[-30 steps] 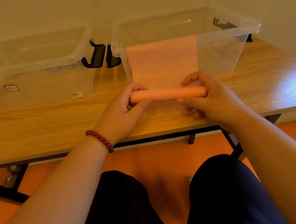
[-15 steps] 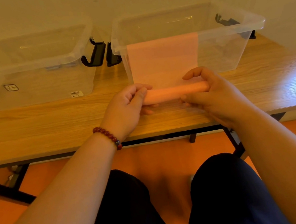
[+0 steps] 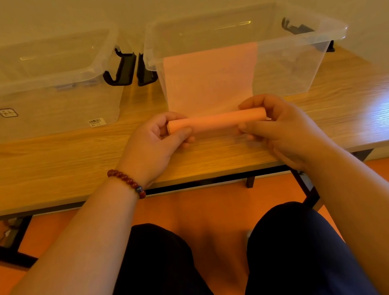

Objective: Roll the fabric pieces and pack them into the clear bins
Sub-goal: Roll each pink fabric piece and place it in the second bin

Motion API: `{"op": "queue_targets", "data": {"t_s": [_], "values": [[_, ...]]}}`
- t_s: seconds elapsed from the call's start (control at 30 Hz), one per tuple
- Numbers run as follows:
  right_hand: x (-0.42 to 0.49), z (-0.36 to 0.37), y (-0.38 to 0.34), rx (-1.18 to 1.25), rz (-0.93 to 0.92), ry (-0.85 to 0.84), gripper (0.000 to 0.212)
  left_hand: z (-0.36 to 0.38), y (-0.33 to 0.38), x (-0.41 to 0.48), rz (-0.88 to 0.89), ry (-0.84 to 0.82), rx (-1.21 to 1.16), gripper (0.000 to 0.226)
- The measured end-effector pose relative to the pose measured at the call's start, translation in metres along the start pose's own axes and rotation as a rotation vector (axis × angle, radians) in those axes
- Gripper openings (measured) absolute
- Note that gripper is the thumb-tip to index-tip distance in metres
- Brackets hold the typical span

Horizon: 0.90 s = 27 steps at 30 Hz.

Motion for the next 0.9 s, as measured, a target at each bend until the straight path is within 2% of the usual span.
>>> {"op": "queue_targets", "data": {"t_s": [0.17,0.27,0.33,0.43,0.53,0.73,0.83,0.9], "values": [[-0.0037,0.0004,0.0002,-0.057,-0.034,0.051,0.012,-0.0024,-0.0001,-0.0019,0.02,0.028,-0.01,0.015],[-0.0034,0.0014,-0.0011,-0.018,-0.022,0.063,0.007,-0.0023,0.0027,-0.0037,0.055,-0.004,0.058,0.026],[-0.0026,0.0021,-0.0014,-0.03,-0.022,0.064,0.011,-0.0015,0.0038,-0.0048,0.051,-0.015,0.012,0.027],[-0.002,0.002,-0.0015,0.002,-0.01,0.003,0.01,-0.0002,0.0042,-0.0048,0.022,0.008,-0.022,0.016],[-0.0023,0.0014,-0.0026,0.009,-0.008,-0.063,0.024,0.0001,0.0037,-0.0039,0.023,0.012,-0.032,0.011],[-0.0007,0.0021,-0.0005,-0.01,-0.019,-0.014,0.011,0.0002,0.0037,-0.005,0.028,-0.015,-0.086,0.023],[-0.0015,0.0016,-0.0012,-0.029,-0.028,-0.018,0.011,0.0003,0.0033,-0.0047,0.017,0.009,-0.099,0.017],[-0.0027,0.0016,-0.0014,-0.028,-0.03,-0.041,0.018,0.0003,0.0036,-0.0042,0.016,0.013,-0.064,0.012]]}}
Point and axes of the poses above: each hand's wrist, its own x-axis towards the middle knuckle, its own z-axis out of the palm, y = z × x, the point moved 3 cm from there along x, towards the middle knuckle, and after that the axes turned 2 degrees about -x, right-handed, at the moved point
